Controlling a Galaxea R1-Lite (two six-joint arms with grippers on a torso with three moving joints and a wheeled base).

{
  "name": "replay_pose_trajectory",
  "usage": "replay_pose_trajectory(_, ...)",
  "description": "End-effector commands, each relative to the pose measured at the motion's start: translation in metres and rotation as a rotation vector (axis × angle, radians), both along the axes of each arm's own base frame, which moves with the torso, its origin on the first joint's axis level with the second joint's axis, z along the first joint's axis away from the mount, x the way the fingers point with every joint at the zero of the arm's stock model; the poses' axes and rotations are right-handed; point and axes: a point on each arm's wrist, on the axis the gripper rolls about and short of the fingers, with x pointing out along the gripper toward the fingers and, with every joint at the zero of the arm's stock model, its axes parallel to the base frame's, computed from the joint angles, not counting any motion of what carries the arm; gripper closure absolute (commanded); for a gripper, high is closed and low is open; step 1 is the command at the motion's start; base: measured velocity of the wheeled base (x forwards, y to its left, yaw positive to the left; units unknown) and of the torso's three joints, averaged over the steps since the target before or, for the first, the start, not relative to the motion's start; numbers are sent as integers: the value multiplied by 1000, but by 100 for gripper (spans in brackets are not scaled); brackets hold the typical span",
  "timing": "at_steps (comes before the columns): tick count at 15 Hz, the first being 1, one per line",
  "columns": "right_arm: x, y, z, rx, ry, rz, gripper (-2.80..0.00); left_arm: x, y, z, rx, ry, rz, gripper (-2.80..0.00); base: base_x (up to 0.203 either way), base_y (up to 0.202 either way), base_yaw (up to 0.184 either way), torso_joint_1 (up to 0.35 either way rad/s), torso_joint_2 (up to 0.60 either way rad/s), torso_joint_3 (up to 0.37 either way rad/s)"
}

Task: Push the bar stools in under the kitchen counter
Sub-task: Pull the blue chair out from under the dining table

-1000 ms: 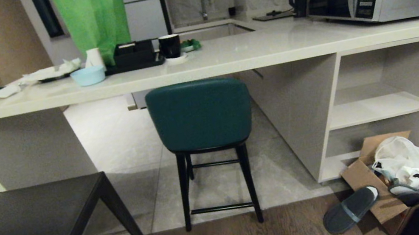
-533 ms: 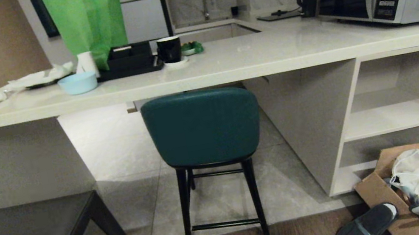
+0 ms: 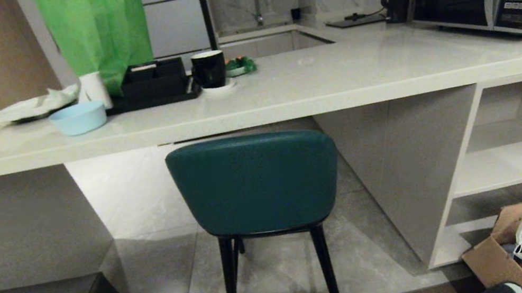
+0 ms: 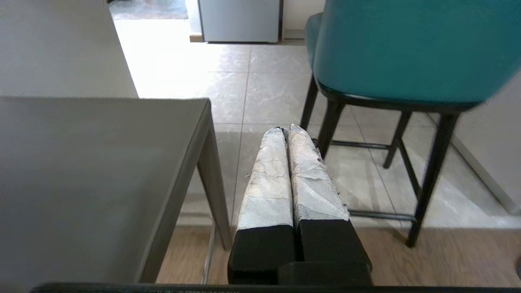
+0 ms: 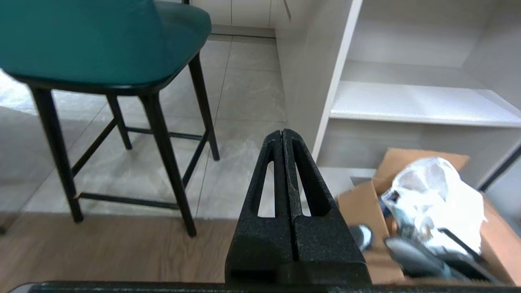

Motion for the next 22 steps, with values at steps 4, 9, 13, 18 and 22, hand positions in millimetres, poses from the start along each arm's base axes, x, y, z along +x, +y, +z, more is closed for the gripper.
replay_pose_trajectory(4, 0, 0, 0, 3, 1, -1, 0, 0, 0, -1, 0, 4, 0, 0, 194, 0, 1, 3, 4, 4)
replay_pose_trajectory(9, 0, 0, 0, 4, 1, -1, 0, 0, 0, -1, 0, 2, 0, 0, 190, 0, 2, 2, 4, 2)
replay_pose_trajectory(13, 0, 0, 0, 23, 0, -2, 0, 0, 0, -1, 0, 4, -1, 0, 24, 0, 0, 5, 1, -1)
replay_pose_trajectory(18, 0, 0, 0, 21, 0, -3, 0, 0, 0, 0, 1, -2, 0, 0, 0, 0, 0, 0, 0, 0)
replay_pose_trajectory(22, 4, 1, 32, 31, 33, 34, 0, 7, -2, 54, -68, 4, -76, 0, 0, 0, 0, 0, 0, 0)
